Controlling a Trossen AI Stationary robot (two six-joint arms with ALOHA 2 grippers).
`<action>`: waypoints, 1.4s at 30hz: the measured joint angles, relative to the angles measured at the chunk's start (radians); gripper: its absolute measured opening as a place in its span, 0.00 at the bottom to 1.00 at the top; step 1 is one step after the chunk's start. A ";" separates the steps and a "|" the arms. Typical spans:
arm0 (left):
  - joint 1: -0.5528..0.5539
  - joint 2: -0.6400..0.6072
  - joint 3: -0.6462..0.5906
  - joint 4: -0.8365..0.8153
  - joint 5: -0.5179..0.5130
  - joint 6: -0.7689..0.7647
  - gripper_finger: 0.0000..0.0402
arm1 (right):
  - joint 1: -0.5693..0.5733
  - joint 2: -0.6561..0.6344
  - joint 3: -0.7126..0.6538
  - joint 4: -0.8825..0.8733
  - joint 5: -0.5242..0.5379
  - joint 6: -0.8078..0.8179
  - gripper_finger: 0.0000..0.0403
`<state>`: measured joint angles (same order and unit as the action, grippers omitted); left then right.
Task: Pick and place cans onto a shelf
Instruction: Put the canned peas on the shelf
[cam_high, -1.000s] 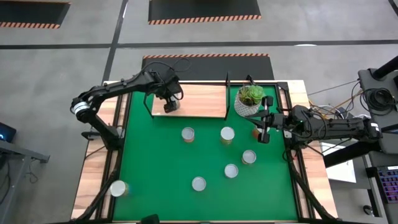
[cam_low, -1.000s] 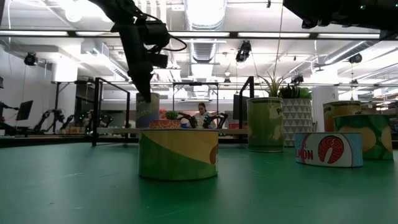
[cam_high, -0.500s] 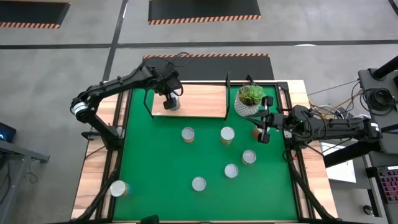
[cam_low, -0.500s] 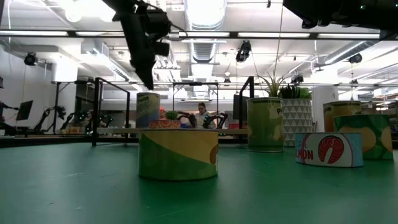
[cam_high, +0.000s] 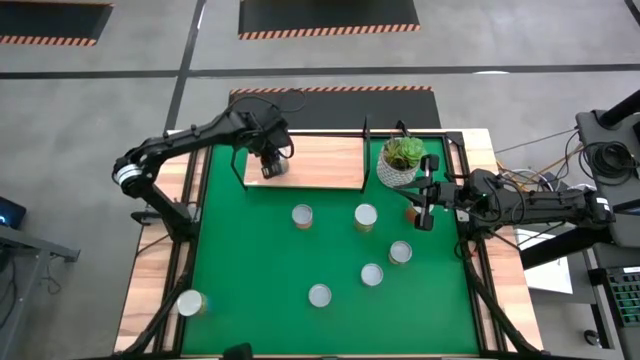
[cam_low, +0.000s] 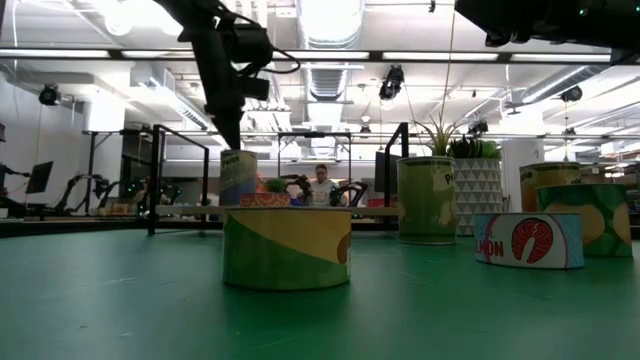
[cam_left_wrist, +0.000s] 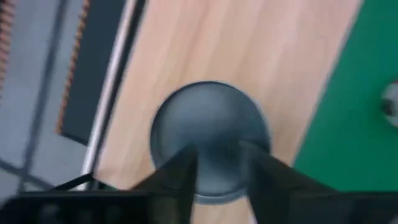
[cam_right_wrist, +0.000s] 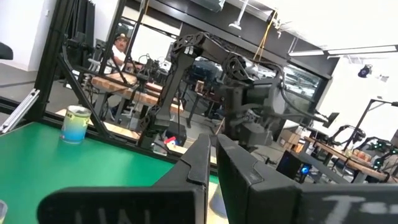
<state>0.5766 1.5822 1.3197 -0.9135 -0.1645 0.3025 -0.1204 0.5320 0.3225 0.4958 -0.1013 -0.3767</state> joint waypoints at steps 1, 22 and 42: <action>0.000 0.000 -0.006 0.010 -0.011 -0.005 0.12 | 0.000 0.000 0.000 0.000 0.000 0.000 0.04; 0.000 0.003 0.037 0.034 -0.061 -0.166 0.00 | 0.000 0.000 0.000 0.001 0.000 -0.016 0.04; 0.035 0.004 0.051 0.069 -0.061 -0.162 0.00 | 0.000 0.000 0.000 0.001 0.000 -0.016 0.04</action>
<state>0.6113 1.5860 1.3705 -0.8448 -0.2256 0.1404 -0.1204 0.5320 0.3225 0.4969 -0.1009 -0.3927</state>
